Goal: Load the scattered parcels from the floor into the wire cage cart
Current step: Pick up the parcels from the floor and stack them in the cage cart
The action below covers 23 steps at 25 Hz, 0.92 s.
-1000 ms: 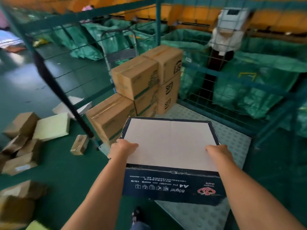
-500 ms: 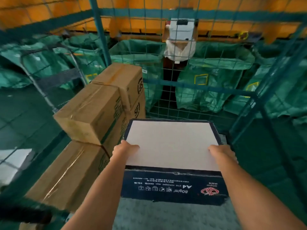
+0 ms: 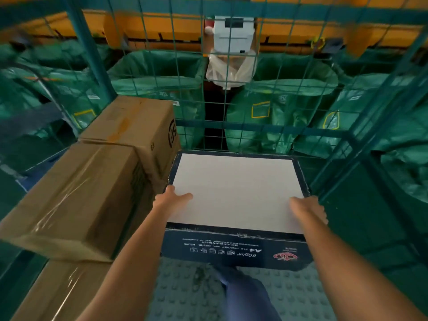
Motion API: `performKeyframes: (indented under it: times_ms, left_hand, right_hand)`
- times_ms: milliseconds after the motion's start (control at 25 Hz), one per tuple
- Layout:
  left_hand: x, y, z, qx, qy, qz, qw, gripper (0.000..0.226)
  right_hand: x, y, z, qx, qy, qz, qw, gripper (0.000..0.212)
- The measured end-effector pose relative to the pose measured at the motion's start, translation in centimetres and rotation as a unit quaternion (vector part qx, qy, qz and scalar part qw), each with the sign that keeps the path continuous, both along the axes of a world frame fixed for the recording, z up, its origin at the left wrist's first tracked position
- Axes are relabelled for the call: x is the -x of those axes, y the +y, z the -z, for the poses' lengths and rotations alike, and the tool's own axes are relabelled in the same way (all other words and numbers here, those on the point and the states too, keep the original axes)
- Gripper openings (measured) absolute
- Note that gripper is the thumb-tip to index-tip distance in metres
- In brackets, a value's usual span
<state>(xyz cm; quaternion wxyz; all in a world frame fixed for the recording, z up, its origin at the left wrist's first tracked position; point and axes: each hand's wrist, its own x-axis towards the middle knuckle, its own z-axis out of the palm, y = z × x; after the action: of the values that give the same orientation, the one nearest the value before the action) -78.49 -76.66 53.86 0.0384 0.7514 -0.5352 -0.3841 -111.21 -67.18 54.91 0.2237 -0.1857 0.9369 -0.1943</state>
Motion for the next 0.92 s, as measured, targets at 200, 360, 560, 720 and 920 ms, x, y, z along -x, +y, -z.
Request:
performKeyframes:
  times_ms: [200, 360, 560, 720, 920]
  left_hand:
    - [1.7, -10.2, 8.0, -0.022, -0.003, 0.044, 0.999, 0.077]
    - [2.3, -17.2, 15.7, -0.06, -0.013, 0.051, 0.997, 0.083]
    - [3.2, -23.1, 23.9, -0.079, -0.025, 0.038, 0.996, 0.089]
    - [3.1, -25.8, 28.5, -0.081, -0.033, 0.007, 0.996, 0.094]
    - [3.7, -26.1, 33.7, -0.12, -0.072, -0.004, 0.99, 0.104]
  right_hand:
    - [1.1, -9.8, 8.7, -0.029, -0.04, 0.022, 0.999, 0.074]
    - [2.4, -16.9, 17.4, -0.046, -0.055, 0.028, 0.997, 0.081]
    - [3.4, -22.9, 25.5, -0.092, -0.038, 0.003, 0.995, 0.075]
    - [3.3, -26.1, 30.7, -0.089, -0.049, -0.012, 0.995, 0.081]
    - [3.2, -26.9, 35.6, -0.092, -0.06, -0.004, 0.994, 0.089]
